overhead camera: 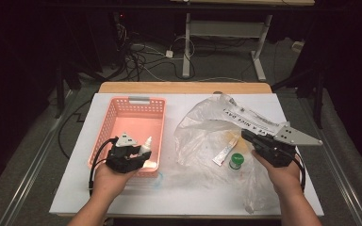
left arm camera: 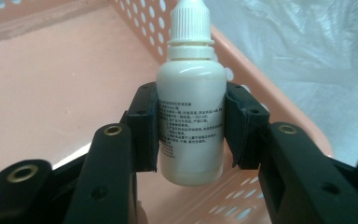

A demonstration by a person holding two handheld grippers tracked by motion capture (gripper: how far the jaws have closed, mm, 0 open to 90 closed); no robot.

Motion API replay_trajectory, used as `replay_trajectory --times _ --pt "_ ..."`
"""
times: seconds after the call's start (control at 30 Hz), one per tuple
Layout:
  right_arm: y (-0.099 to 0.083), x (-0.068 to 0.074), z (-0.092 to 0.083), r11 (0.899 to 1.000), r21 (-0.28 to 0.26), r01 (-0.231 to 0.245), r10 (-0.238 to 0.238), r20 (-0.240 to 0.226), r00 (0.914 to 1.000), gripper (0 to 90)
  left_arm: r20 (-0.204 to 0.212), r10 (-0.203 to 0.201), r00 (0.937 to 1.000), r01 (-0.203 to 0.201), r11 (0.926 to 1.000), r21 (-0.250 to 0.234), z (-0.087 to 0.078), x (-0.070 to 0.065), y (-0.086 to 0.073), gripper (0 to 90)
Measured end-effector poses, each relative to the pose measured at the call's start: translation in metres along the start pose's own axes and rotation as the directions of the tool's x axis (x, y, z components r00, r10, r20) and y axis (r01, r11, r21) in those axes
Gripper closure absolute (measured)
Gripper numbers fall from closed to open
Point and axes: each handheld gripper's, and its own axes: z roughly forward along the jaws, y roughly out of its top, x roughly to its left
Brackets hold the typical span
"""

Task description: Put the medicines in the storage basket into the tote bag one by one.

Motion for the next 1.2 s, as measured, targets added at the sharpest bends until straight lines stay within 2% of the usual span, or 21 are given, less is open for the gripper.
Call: replay_trajectory --times 0.13,0.4,0.5,0.57,0.67,0.93,1.2 --pt "0.000 0.000 0.000 1.000 0.005 -0.001 0.001 -0.003 1.0000 90.0 0.009 0.015 0.9998 -0.015 0.9993 -0.034 -0.002 -0.008 0.002 58.3" --pt "0.000 0.001 0.001 1.000 0.000 0.001 -0.001 -0.002 1.0000 90.0 0.038 0.042 0.9984 -0.039 0.9966 -0.072 -0.002 -0.024 0.008 58.4" --pt "0.000 0.001 0.001 1.000 0.000 0.002 -0.002 -0.002 1.0000 90.0 0.052 0.058 0.9970 -0.054 0.9952 -0.082 -0.002 -0.032 0.012 58.3" --pt "0.000 0.001 0.001 1.000 0.000 0.001 -0.001 -0.003 1.0000 90.0 0.044 0.078 0.9960 -0.074 0.9930 -0.092 -0.002 -0.037 0.014 58.4" --pt "0.000 0.001 0.001 1.000 0.000 0.001 -0.001 -0.003 1.0000 90.0 0.068 0.084 0.9941 -0.077 0.9921 -0.099 -0.002 -0.042 0.019 58.3" --pt "0.001 0.001 -0.001 1.000 0.001 0.001 -0.001 -0.004 1.0000 90.0 0.111 0.126 0.9858 -0.111 0.9851 -0.132 0.001 -0.065 0.027 58.4" --pt "0.001 0.000 -0.001 1.000 -0.004 0.002 -0.002 -0.002 1.0000 90.0 0.176 0.163 0.9708 -0.138 0.9794 -0.148 0.015 -0.091 0.036 58.4"
